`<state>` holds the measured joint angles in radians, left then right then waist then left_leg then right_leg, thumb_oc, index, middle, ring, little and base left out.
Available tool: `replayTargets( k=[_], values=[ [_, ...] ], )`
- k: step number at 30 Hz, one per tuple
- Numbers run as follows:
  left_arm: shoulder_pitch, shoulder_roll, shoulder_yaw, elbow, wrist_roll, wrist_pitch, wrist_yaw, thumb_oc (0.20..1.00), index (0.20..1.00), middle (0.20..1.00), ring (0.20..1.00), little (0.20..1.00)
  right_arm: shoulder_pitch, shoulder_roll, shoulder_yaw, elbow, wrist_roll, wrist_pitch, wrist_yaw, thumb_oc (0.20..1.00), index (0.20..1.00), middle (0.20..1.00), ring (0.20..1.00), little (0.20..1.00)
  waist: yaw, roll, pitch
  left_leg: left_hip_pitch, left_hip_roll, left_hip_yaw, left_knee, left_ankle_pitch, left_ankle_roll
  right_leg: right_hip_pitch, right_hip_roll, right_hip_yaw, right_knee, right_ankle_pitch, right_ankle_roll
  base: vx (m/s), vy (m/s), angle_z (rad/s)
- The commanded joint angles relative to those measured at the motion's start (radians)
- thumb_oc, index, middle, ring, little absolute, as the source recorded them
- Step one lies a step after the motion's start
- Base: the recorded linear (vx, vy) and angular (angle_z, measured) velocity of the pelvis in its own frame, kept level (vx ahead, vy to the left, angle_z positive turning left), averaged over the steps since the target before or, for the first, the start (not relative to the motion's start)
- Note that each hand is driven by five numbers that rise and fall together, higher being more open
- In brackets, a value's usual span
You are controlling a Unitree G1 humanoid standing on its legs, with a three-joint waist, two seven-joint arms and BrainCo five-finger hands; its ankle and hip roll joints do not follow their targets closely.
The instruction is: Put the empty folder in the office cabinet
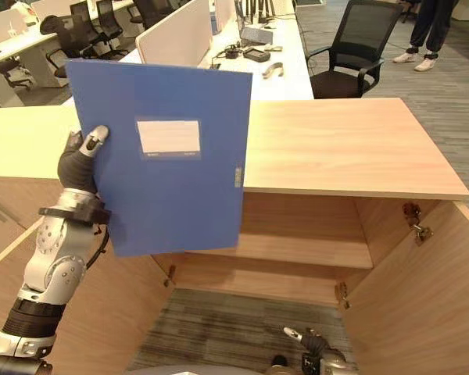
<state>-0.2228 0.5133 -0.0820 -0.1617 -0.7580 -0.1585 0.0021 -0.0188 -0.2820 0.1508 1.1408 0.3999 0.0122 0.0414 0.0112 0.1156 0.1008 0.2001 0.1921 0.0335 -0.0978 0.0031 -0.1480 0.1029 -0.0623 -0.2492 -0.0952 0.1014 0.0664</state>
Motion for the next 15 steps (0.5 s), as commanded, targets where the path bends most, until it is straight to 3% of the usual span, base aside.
replayTargets(
  k=[1, 9, 11, 13, 15],
  values=[
    [-0.050, 0.038, 0.012, -0.048, 0.034, -0.028, -0.030, 0.200, 0.200, 0.200, 0.200, 0.200, -0.085, 0.039, 0.025, -0.010, -0.003, -0.014, 0.019, 1.000, 1.000, 1.000, 1.000, 1.000, -0.003, -0.078, 0.007, -0.009, -0.013, 0.075, 0.011, 0.015, -0.018, 0.119, -0.087, 0.029, 0.012, -0.118, 0.093, 0.00, 0.013, -0.07],
    [0.025, 0.057, 0.015, -0.048, 0.095, -0.007, -0.068, 0.200, 0.200, 0.200, 0.200, 0.200, -0.072, 0.004, 0.051, -0.243, 0.032, -0.030, 0.041, 1.000, 1.000, 1.000, 1.000, 1.000, -0.003, -0.086, 0.012, -0.007, -0.014, 0.084, 0.011, 0.014, -0.016, 0.114, -0.092, 0.037, 0.012, -0.112, 0.095, 0.00, 0.008, -0.06],
    [0.058, 0.077, 0.026, -0.035, 0.119, -0.002, -0.099, 0.200, 0.200, 0.200, 0.200, 0.200, -0.048, -0.071, 0.061, -0.516, 0.100, -0.043, 0.101, 1.000, 1.000, 1.000, 1.000, 1.000, -0.006, -0.094, 0.017, -0.009, -0.014, 0.090, 0.011, 0.015, -0.016, 0.107, -0.094, 0.040, 0.012, -0.110, 0.098, 0.00, 0.003, -0.02],
    [0.062, 0.084, 0.030, -0.028, 0.124, -0.004, -0.106, 0.200, 0.200, 0.200, 0.200, 0.200, -0.041, -0.100, 0.064, -0.583, 0.112, -0.043, 0.125, 1.000, 1.000, 1.000, 1.000, 1.000, -0.007, -0.096, 0.017, -0.010, -0.014, 0.093, 0.011, 0.015, -0.016, 0.106, -0.094, 0.040, 0.012, -0.109, 0.098, 0.00, 0.000, 0.00],
    [0.076, 0.089, 0.038, -0.015, 0.132, -0.004, -0.131, 0.200, 0.200, 0.200, 0.200, 0.200, -0.014, -0.187, 0.053, -0.755, 0.139, -0.041, 0.179, 1.000, 1.000, 1.000, 1.000, 1.000, -0.012, -0.100, 0.017, -0.010, -0.014, 0.093, 0.011, 0.015, -0.016, 0.104, -0.094, 0.039, 0.012, -0.110, 0.099, 0.00, 0.000, 0.00]
  ],
)
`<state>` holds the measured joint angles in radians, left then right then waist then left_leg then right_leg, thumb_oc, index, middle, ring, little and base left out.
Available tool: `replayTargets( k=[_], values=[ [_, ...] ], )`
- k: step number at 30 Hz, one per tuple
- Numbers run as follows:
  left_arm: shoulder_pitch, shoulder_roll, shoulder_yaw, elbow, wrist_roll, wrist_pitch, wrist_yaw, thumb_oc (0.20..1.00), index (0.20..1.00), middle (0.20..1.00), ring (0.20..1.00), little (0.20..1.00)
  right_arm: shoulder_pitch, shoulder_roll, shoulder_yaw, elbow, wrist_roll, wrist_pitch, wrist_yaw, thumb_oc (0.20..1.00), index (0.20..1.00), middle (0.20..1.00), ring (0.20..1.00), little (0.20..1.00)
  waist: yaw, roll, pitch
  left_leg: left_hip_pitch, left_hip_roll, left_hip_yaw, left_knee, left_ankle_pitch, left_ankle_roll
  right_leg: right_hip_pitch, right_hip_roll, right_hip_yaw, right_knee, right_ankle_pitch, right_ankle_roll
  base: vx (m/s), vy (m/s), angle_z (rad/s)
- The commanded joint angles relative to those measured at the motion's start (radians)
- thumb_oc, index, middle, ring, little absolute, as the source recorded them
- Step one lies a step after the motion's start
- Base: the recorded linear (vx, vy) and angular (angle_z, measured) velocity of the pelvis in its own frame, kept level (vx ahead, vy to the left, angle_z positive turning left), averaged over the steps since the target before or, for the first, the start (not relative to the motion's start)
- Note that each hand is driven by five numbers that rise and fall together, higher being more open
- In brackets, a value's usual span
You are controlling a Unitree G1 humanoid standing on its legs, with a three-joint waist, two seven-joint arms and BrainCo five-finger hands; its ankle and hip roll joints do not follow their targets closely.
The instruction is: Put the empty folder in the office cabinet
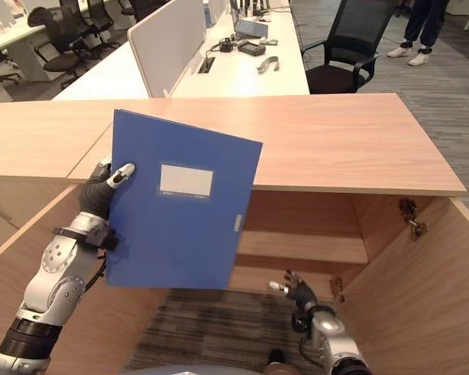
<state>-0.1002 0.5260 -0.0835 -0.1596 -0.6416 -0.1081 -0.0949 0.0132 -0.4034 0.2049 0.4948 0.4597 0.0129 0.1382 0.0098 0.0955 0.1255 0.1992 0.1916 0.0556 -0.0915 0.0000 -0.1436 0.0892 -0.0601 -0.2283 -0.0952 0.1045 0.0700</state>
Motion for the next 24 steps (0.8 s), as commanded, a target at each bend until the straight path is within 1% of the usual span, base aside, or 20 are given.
replayTargets(
  k=[1, 5, 8, 15, 19, 24],
  values=[
    [-0.043, 0.077, 0.043, -0.013, 0.019, -0.056, -0.042, 0.200, 0.200, 0.200, 0.200, 0.200, -0.039, -0.093, -0.006, -0.147, 0.092, -0.039, 0.104, 1.000, 1.000, 1.000, 1.000, 1.000, -0.011, -0.080, -0.008, -0.009, -0.014, 0.070, 0.004, 0.018, -0.021, 0.118, -0.097, 0.018, 0.013, -0.113, 0.096, 0.00, 0.000, 0.00],
    [-0.047, 0.084, 0.059, -0.011, 0.033, -0.066, -0.062, 0.200, 0.200, 0.200, 0.200, 0.200, -0.025, -0.191, -0.018, -0.254, 0.126, -0.021, 0.182, 1.000, 1.000, 1.000, 1.000, 1.000, -0.016, -0.087, -0.009, -0.011, -0.015, 0.071, 0.004, 0.019, -0.022, 0.118, -0.100, 0.019, 0.015, -0.113, 0.099, 0.00, 0.000, 0.00],
    [-0.046, 0.078, 0.066, -0.015, 0.037, -0.068, -0.080, 0.200, 0.200, 0.200, 0.200, 0.200, -0.023, -0.221, -0.026, -0.288, 0.176, -0.008, 0.229, 1.000, 1.000, 1.000, 1.000, 1.000, -0.017, -0.088, -0.010, -0.010, -0.015, 0.070, 0.004, 0.018, -0.021, 0.118, -0.099, 0.018, 0.015, -0.113, 0.099, 0.00, 0.000, 0.00],
    [-0.085, 0.049, 0.074, -0.011, 0.040, -0.081, -0.090, 0.200, 0.200, 0.200, 0.200, 0.200, -0.051, -0.204, -0.007, -0.330, 0.286, 0.013, 0.295, 1.000, 1.000, 1.000, 1.000, 1.000, -0.018, -0.092, -0.014, -0.009, -0.011, 0.073, 0.004, 0.018, -0.022, 0.117, -0.098, 0.018, 0.014, -0.114, 0.099, 0.00, 0.000, 0.00],
    [-0.100, 0.038, 0.072, -0.014, 0.047, -0.083, -0.095, 0.200, 0.200, 0.200, 0.200, 0.200, -0.058, -0.188, 0.004, -0.341, 0.299, 0.021, 0.312, 1.000, 1.000, 1.000, 1.000, 1.000, -0.019, -0.093, -0.016, -0.008, -0.010, 0.072, 0.004, 0.017, -0.021, 0.117, -0.098, 0.018, 0.014, -0.115, 0.098, 0.00, 0.000, 0.00],
    [-0.143, 0.013, 0.055, -0.021, 0.056, -0.091, -0.088, 0.200, 0.200, 0.200, 0.200, 0.200, -0.093, -0.143, 0.037, -0.380, 0.310, 0.015, 0.314, 1.000, 1.000, 1.000, 1.000, 1.000, -0.020, -0.095, -0.019, -0.011, -0.008, 0.071, 0.004, 0.017, -0.021, 0.116, -0.095, 0.020, 0.015, -0.117, 0.097, 0.00, 0.000, 0.00]
  ],
)
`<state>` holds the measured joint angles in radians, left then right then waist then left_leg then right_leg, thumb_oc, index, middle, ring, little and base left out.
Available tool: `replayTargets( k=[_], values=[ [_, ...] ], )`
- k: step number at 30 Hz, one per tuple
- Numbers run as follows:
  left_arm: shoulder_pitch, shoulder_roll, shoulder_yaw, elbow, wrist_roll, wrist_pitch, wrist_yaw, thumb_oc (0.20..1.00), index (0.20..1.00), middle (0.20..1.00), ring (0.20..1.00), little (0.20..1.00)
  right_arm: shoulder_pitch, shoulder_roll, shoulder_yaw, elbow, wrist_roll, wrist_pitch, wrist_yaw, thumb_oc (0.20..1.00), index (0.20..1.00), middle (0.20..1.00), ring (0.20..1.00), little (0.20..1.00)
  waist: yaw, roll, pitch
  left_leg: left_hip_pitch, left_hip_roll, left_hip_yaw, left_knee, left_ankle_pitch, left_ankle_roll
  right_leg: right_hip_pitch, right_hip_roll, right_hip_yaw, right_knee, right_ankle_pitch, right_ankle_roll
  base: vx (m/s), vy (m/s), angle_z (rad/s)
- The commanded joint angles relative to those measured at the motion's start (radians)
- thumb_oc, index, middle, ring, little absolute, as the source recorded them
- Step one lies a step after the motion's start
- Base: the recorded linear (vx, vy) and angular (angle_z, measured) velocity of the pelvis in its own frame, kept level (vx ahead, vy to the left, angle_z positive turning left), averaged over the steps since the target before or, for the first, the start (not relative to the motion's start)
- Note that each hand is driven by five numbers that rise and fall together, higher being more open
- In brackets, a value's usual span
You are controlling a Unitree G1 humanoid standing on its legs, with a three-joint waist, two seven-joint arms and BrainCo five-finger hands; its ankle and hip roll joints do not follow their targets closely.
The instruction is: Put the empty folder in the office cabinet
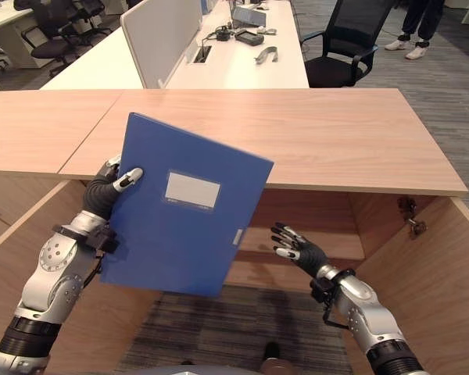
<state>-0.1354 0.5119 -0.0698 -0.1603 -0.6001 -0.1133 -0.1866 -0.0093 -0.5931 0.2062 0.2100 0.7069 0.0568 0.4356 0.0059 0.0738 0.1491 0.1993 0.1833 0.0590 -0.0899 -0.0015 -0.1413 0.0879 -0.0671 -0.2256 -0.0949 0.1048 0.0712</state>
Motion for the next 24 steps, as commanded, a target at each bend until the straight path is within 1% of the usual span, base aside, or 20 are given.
replayTargets(
  k=[1, 4, 6, 9, 11, 24],
  values=[
    [-0.114, 0.023, 0.039, -0.021, 0.018, -0.088, 0.005, 0.200, 0.200, 0.200, 0.200, 0.200, -0.076, 0.060, 0.041, -0.103, 0.066, -0.034, 0.013, 1.000, 1.000, 1.000, 1.000, 1.000, -0.016, -0.073, -0.044, -0.012, 0.000, 0.066, 0.003, 0.018, -0.023, 0.117, -0.088, 0.017, 0.015, -0.118, 0.095, 0.00, 0.000, 0.00],
    [-0.127, 0.006, 0.029, -0.021, 0.024, -0.090, 0.011, 0.200, 0.200, 0.200, 0.200, 0.200, -0.096, 0.098, 0.060, -0.125, 0.069, -0.044, 0.007, 1.000, 1.000, 1.000, 1.000, 1.000, -0.017, -0.073, -0.045, -0.012, 0.000, 0.066, 0.003, 0.018, -0.021, 0.117, -0.086, 0.019, 0.016, -0.120, 0.093, 0.00, 0.000, 0.00],
    [-0.131, -0.038, 0.002, -0.024, 0.030, -0.092, 0.024, 0.200, 0.200, 0.200, 0.200, 0.200, -0.133, 0.155, 0.088, -0.143, 0.069, -0.069, -0.022, 1.000, 1.000, 1.000, 1.000, 1.000, -0.017, -0.073, -0.045, -0.012, 0.000, 0.065, 0.003, 0.017, -0.018, 0.119, -0.085, 0.021, 0.018, -0.122, 0.090, 0.00, 0.000, 0.00],
    [-0.128, -0.054, -0.012, -0.028, 0.030, -0.089, 0.026, 0.200, 0.200, 0.200, 0.200, 0.200, -0.146, 0.178, 0.102, -0.147, 0.068, -0.076, -0.036, 1.000, 1.000, 1.000, 1.000, 1.000, -0.016, -0.073, -0.046, -0.011, 0.000, 0.063, 0.003, 0.017, -0.017, 0.119, -0.084, 0.020, 0.018, -0.123, 0.089, 0.00, 0.000, 0.00],
    [-0.125, -0.075, -0.035, -0.027, 0.029, -0.084, 0.033, 0.200, 0.200, 0.200, 0.200, 0.200, -0.169, 0.210, 0.122, -0.152, 0.061, -0.087, -0.060, 1.000, 1.000, 1.000, 1.000, 1.000, -0.015, -0.073, -0.047, -0.012, -0.001, 0.062, 0.003, 0.016, -0.015, 0.121, -0.084, 0.020, 0.018, -0.124, 0.087, 0.00, 0.000, 0.00],
    [-0.112, -0.126, -0.096, -0.010, 0.034, -0.083, 0.042, 0.200, 0.200, 0.200, 0.200, 0.200, -0.246, 0.262, 0.180, -0.176, 0.064, -0.111, -0.094, 1.000, 1.000, 1.000, 1.000, 1.000, -0.006, -0.081, -0.044, -0.010, -0.004, 0.060, 0.003, 0.012, -0.012, 0.122, -0.084, 0.021, 0.019, -0.123, 0.085, 0.00, 0.000, 0.00]
  ],
)
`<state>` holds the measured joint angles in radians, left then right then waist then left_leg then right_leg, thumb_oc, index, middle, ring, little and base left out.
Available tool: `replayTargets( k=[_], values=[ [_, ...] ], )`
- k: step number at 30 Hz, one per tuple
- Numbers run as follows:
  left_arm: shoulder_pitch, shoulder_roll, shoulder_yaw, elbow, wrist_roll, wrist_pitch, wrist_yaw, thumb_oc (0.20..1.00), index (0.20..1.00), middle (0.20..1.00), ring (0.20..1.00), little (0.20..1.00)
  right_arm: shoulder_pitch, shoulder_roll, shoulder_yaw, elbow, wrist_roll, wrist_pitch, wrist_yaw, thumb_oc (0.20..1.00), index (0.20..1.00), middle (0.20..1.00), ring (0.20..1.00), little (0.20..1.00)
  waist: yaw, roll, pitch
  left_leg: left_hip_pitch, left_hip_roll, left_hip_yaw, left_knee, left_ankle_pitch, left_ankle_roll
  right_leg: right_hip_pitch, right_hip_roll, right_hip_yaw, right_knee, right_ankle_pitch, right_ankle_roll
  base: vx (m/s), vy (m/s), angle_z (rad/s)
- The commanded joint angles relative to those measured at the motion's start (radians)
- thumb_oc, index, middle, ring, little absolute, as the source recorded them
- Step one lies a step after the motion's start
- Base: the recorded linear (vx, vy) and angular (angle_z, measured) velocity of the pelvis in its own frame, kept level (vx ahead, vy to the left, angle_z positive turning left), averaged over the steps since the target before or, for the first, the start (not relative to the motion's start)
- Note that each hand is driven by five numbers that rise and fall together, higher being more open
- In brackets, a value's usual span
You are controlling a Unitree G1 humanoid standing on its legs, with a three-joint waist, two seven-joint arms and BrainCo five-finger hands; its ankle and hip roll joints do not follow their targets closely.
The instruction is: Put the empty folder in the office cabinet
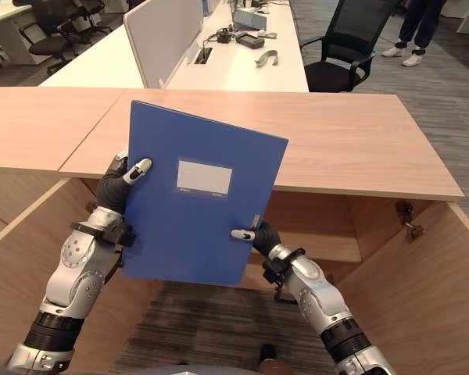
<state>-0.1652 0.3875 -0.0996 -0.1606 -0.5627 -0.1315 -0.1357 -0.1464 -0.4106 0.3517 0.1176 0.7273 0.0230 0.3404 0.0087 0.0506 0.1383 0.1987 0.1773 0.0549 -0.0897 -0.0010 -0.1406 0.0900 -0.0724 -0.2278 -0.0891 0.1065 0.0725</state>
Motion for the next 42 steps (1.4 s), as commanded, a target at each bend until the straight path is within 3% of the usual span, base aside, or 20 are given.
replayTargets(
  k=[1, 2, 3, 4, 5, 26, 27, 28, 36, 42],
  values=[
    [-0.082, -0.005, -0.072, -0.008, -0.002, -0.065, -0.008, 0.200, 0.200, 0.200, 0.200, 0.200, -0.112, 0.083, 0.037, -0.082, 0.043, -0.078, -0.001, 1.000, 1.000, 1.000, 1.000, 1.000, -0.009, -0.059, -0.033, -0.010, 0.003, 0.064, 0.002, 0.012, -0.013, 0.120, -0.079, 0.022, 0.013, -0.125, 0.083, 0.00, 0.000, 0.00],
    [-0.082, -0.009, -0.075, -0.006, -0.004, -0.066, -0.007, 0.200, 0.200, 0.200, 0.200, 0.200, -0.113, 0.086, 0.039, -0.083, 0.044, -0.078, -0.003, 1.000, 1.000, 1.000, 1.000, 1.000, -0.009, -0.060, -0.032, -0.010, 0.002, 0.064, 0.002, 0.011, -0.013, 0.120, -0.079, 0.024, 0.013, -0.124, 0.083, 0.00, 0.000, 0.00],
    [-0.081, -0.010, -0.078, -0.006, -0.005, -0.065, -0.006, 0.200, 0.200, 0.200, 0.200, 0.200, -0.114, 0.089, 0.039, -0.081, 0.045, -0.079, -0.006, 0.912, 0.912, 0.912, 0.912, 0.912, -0.009, -0.060, -0.032, -0.010, 0.002, 0.064, 0.002, 0.012, -0.013, 0.120, -0.079, 0.023, 0.013, -0.124, 0.083, 0.00, 0.000, 0.00],
    [-0.080, -0.011, -0.081, -0.005, -0.004, -0.066, -0.007, 0.200, 0.200, 0.200, 0.200, 0.200, -0.113, 0.090, 0.038, -0.079, 0.047, -0.082, -0.010, 0.407, 0.407, 0.407, 0.407, 0.407, -0.008, -0.060, -0.032, -0.010, 0.003, 0.064, 0.002, 0.011, -0.012, 0.120, -0.079, 0.024, 0.013, -0.124, 0.083, 0.00, 0.000, 0.00],
    [-0.077, -0.013, -0.081, -0.007, -0.006, -0.065, -0.008, 0.200, 0.200, 0.200, 0.200, 0.200, -0.112, 0.094, 0.036, -0.076, 0.050, -0.085, -0.014, 0.200, 0.200, 0.200, 0.200, 0.200, -0.008, -0.060, -0.032, -0.010, 0.002, 0.064, 0.002, 0.011, -0.012, 0.119, -0.079, 0.024, 0.013, -0.124, 0.083, 0.00, 0.000, 0.00],
    [-0.048, -0.016, -0.050, -0.005, -0.015, -0.069, -0.024, 0.200, 0.200, 0.200, 0.200, 0.200, -0.111, 0.074, 0.031, -0.104, 0.028, -0.064, 0.035, 0.200, 0.200, 0.200, 0.200, 0.200, 0.002, -0.068, -0.037, -0.012, 0.003, 0.061, 0.002, 0.012, -0.012, 0.121, -0.079, 0.019, 0.012, -0.124, 0.084, 0.00, 0.000, 0.00],
    [-0.042, -0.012, -0.041, -0.005, -0.009, -0.071, -0.026, 0.489, 0.489, 0.489, 0.489, 0.489, -0.109, 0.065, 0.027, -0.113, 0.015, -0.062, 0.043, 0.200, 0.200, 0.200, 0.200, 0.200, 0.003, -0.068, -0.037, -0.013, 0.004, 0.060, 0.002, 0.013, -0.012, 0.120, -0.080, 0.019, 0.012, -0.124, 0.084, 0.00, 0.000, 0.00],
    [-0.034, -0.006, -0.032, -0.005, 0.001, -0.073, -0.028, 1.000, 1.000, 1.000, 1.000, 1.000, -0.107, 0.053, 0.021, -0.122, -0.007, -0.062, 0.049, 0.200, 0.200, 0.200, 0.200, 0.200, 0.005, -0.068, -0.037, -0.014, 0.004, 0.059, 0.002, 0.013, -0.012, 0.121, -0.080, 0.019, 0.012, -0.125, 0.084, 0.00, 0.000, 0.00],
    [0.074, 0.046, 0.076, 0.090, 0.058, -0.070, -0.067, 1.000, 1.000, 1.000, 1.000, 1.000, -0.060, -0.009, -0.111, -0.211, -0.184, -0.107, 0.025, 0.200, 0.200, 0.200, 0.200, 0.200, 0.009, -0.064, -0.040, -0.016, 0.003, 0.059, 0.002, 0.011, -0.012, 0.118, -0.082, 0.014, 0.011, -0.122, 0.087, 0.00, 0.000, 0.00],
    [0.183, 0.023, 0.148, 0.273, -0.031, -0.034, -0.149, 1.000, 1.000, 1.000, 1.000, 1.000, -0.041, -0.010, -0.198, -0.288, -0.377, -0.180, -0.033, 0.200, 0.200, 0.200, 0.200, 0.200, 0.008, -0.050, -0.040, -0.018, 0.002, 0.061, 0.002, 0.012, -0.008, 0.113, -0.084, 0.019, 0.010, -0.120, 0.088, 0.00, 0.000, 0.00]
  ],
)
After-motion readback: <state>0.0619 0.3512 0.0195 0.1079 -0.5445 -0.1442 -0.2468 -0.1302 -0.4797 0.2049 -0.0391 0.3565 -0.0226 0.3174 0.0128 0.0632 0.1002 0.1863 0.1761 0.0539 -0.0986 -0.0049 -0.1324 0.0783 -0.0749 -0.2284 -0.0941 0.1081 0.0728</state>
